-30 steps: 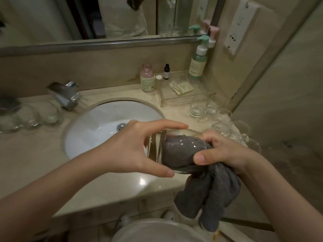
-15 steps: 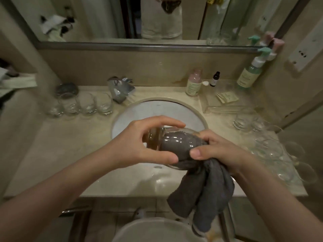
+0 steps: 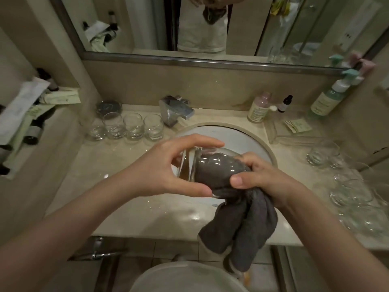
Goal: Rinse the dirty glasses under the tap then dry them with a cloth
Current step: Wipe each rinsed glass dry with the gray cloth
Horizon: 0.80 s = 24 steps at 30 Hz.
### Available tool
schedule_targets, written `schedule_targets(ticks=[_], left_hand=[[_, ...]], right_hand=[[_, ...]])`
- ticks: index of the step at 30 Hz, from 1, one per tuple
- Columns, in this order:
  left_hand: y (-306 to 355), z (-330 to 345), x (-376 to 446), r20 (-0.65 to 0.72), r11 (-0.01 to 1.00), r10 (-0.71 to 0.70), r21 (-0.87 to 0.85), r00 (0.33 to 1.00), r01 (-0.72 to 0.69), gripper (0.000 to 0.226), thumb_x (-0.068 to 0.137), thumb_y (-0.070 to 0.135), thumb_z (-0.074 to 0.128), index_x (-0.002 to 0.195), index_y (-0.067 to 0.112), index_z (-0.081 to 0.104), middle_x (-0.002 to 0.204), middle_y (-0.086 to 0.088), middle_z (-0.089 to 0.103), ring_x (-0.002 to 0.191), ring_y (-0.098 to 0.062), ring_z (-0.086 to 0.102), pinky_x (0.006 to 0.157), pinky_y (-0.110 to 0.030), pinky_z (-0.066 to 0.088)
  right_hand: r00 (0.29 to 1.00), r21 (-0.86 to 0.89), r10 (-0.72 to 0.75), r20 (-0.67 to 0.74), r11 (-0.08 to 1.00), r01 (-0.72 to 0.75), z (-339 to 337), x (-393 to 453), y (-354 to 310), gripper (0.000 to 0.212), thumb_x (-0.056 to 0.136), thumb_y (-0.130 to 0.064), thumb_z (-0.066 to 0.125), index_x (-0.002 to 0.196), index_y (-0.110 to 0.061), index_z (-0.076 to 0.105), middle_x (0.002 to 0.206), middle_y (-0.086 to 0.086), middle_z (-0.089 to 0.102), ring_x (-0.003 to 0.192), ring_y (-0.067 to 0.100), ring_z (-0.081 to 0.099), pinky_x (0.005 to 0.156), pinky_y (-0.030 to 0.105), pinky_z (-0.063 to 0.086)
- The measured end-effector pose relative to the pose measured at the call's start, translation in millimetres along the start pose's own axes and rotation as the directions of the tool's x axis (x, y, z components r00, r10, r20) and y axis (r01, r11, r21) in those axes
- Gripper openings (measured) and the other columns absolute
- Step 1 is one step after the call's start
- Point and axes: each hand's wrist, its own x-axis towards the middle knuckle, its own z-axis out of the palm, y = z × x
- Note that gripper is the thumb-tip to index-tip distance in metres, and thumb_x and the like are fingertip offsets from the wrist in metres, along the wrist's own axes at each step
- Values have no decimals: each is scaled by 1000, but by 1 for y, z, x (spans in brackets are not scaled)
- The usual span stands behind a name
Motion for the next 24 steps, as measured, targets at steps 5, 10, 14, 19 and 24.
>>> schedule_targets(ticks=[5, 10, 14, 19, 24], left_hand=[[-12, -15, -11, 27, 859, -131, -496, 991, 127, 57, 49, 24, 84, 104, 34, 74, 116, 0, 64, 89, -29, 72, 55, -30, 57], [-29, -24, -25, 41, 744, -279, -623, 959, 242, 55, 54, 33, 79, 109, 35, 73, 125, -6, 58, 87, -24, 72, 52, -29, 55], [-32, -45, -32, -61, 996, 1, -93, 998, -6, 69, 57, 47, 81, 121, 56, 56, 125, 16, 62, 119, -1, 58, 90, -21, 53], [-39, -55, -31, -30, 918, -150, -376, 988, 128, 53, 53, 33, 84, 105, 37, 73, 107, 7, 72, 99, -16, 71, 77, -30, 59], [-46, -53, -35, 115, 698, -332, -638, 936, 326, 37, 68, 21, 75, 104, 26, 76, 106, -3, 72, 86, -30, 72, 59, -38, 59]], right_hand=[[995, -173, -49, 87, 983, 64, 21, 20, -15, 32, 52, -37, 91, 67, -16, 71, 65, -4, 61, 61, 7, 59, 60, 17, 47], [993, -316, -43, 114, 946, 78, 41, 41, -20, 16, 69, -15, 78, 63, -27, 71, 59, -12, 59, 57, 2, 55, 59, 14, 43], [996, -100, -39, 76, 994, 46, 48, 55, -5, 4, 67, -16, 72, 64, -18, 73, 63, -8, 64, 59, 4, 60, 59, 15, 46], [999, -139, -12, 40, 990, 18, 56, 67, -7, 5, 61, -25, 74, 62, -21, 74, 61, -10, 64, 60, 3, 61, 61, 15, 46], [993, -274, 1, 115, 961, 31, 60, 75, -14, 6, 66, -23, 76, 70, -27, 76, 67, -9, 67, 68, 4, 63, 68, 17, 47]])
